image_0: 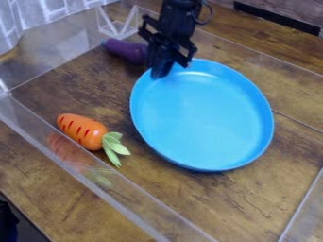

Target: Remove the purple eggplant from the blue tray and put it on the table

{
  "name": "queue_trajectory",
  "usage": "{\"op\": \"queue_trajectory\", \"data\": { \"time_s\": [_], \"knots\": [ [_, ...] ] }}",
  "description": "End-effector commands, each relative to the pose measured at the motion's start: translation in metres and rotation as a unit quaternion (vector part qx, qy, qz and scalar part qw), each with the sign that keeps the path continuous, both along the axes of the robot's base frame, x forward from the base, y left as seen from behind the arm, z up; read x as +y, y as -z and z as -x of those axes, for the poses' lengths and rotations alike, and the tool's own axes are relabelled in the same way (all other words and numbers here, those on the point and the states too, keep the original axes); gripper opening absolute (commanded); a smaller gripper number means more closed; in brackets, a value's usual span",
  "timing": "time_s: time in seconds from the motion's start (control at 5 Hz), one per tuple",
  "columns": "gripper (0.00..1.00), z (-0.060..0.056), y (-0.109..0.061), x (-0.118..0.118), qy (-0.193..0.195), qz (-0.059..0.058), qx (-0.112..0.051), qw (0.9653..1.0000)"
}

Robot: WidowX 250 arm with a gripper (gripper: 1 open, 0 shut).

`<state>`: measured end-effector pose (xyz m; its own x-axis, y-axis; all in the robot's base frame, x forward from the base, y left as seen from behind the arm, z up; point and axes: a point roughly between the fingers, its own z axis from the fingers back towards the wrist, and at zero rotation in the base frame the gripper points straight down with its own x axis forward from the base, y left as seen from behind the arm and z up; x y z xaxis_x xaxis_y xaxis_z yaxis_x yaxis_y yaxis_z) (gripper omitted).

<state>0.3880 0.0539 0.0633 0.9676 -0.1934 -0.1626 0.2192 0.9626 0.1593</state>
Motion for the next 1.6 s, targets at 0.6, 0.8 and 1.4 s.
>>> {"op": "queue_trajectory", "data": {
  "time_s": [0.6, 0.8, 1.4],
  "knots": [
    [0.00, -0.029, -0.027, 0.004, 0.054, -0.032, -0.050, 0.9968],
    [0.00, -0.030, -0.022, 0.010, 0.057, -0.040, -0.048, 0.9964],
    [0.00, -0.031, -0.008, -0.011, 0.104, -0.046, -0.048, 0.9924]
  ]
}}
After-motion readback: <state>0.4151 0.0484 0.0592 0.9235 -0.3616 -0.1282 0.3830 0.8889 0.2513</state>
